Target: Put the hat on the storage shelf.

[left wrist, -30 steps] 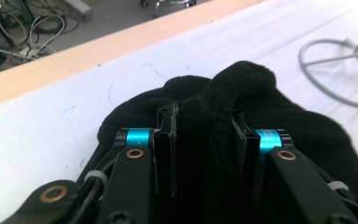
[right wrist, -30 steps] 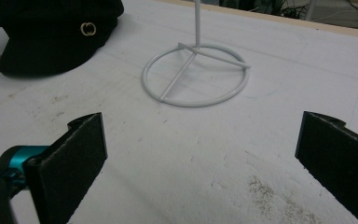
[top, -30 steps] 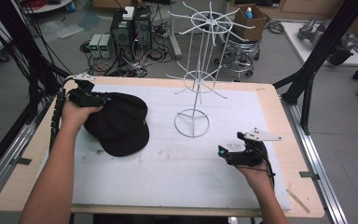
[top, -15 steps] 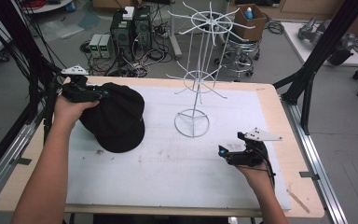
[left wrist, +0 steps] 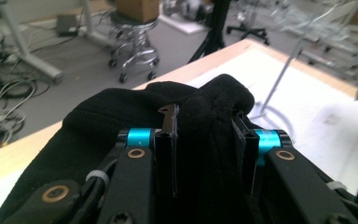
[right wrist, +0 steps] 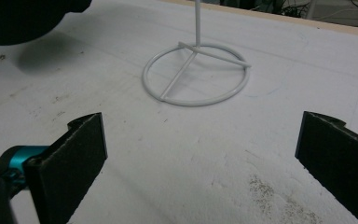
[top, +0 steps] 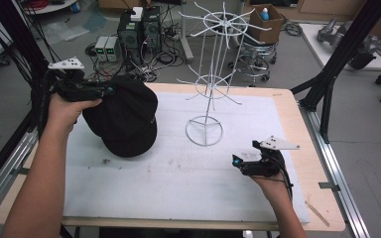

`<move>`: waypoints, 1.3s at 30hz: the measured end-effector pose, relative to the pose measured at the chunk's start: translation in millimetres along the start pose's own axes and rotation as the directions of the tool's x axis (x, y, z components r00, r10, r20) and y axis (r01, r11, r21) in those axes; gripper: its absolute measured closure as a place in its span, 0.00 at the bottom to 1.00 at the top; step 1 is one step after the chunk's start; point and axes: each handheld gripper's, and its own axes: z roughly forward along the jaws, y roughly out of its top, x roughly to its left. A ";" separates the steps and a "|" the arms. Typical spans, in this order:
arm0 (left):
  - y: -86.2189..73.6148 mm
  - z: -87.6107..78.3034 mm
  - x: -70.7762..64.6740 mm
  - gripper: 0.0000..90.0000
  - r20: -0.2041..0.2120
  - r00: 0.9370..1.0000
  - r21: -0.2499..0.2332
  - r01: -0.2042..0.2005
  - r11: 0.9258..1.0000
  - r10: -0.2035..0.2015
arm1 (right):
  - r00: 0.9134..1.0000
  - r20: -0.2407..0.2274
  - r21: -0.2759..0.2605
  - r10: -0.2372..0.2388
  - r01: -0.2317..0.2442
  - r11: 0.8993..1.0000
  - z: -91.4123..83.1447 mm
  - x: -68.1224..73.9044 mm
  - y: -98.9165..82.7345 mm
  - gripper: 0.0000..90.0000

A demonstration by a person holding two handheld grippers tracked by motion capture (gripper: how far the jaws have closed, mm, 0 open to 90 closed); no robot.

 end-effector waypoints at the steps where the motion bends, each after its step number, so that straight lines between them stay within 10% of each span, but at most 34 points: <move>1: 2.3 -1.3 -1.8 0.76 0.009 1.000 -0.012 0.004 1.000 -0.004 | 1.000 0.000 0.000 -0.001 0.001 1.000 0.1 0.0 0.0 0.01; 39: 84.6 -38.7 -37.8 0.76 0.230 0.968 -0.221 -0.047 0.974 0.099 | 1.000 -0.005 0.002 0.001 0.000 1.000 1.0 0.5 0.0 0.01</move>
